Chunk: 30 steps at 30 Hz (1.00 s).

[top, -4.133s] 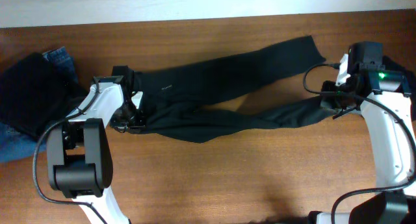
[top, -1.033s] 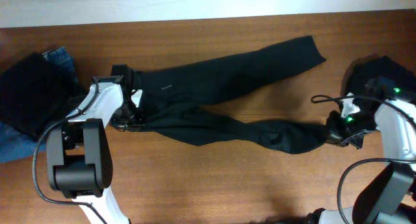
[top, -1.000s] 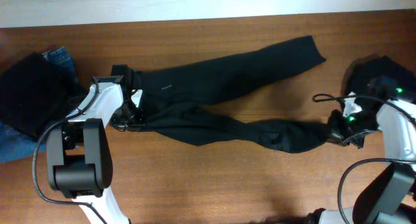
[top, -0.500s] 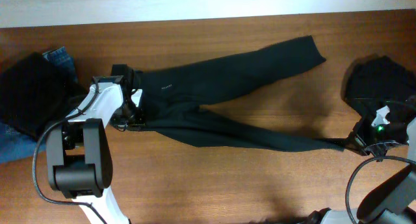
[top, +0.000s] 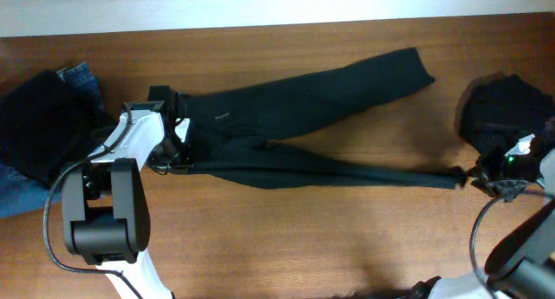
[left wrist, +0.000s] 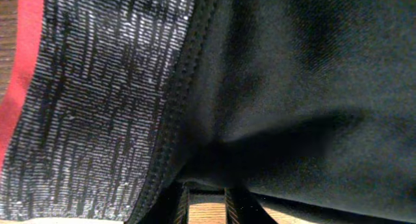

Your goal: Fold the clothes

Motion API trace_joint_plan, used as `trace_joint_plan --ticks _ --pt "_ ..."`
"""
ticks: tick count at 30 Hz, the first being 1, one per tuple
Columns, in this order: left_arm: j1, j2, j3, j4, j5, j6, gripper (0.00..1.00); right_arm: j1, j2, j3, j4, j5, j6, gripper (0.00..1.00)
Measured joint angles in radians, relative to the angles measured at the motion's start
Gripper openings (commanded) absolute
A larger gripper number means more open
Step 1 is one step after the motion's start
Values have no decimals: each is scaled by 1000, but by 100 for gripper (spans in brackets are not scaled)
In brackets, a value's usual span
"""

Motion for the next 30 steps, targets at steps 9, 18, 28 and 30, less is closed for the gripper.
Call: trace_joint_plan --ticks 9,18,28,30 --pt "0 0 0 0 0 0 19 0 98 1 -33 22 -3 53" --pt "0 0 0 0 0 0 19 16 98 -7 -93 35 -72 53" --pt "0 0 0 0 0 0 19 118 98 -84 103 108 -83 48" --pt "0 0 0 0 0 0 19 127 98 -94 117 113 -82 19"
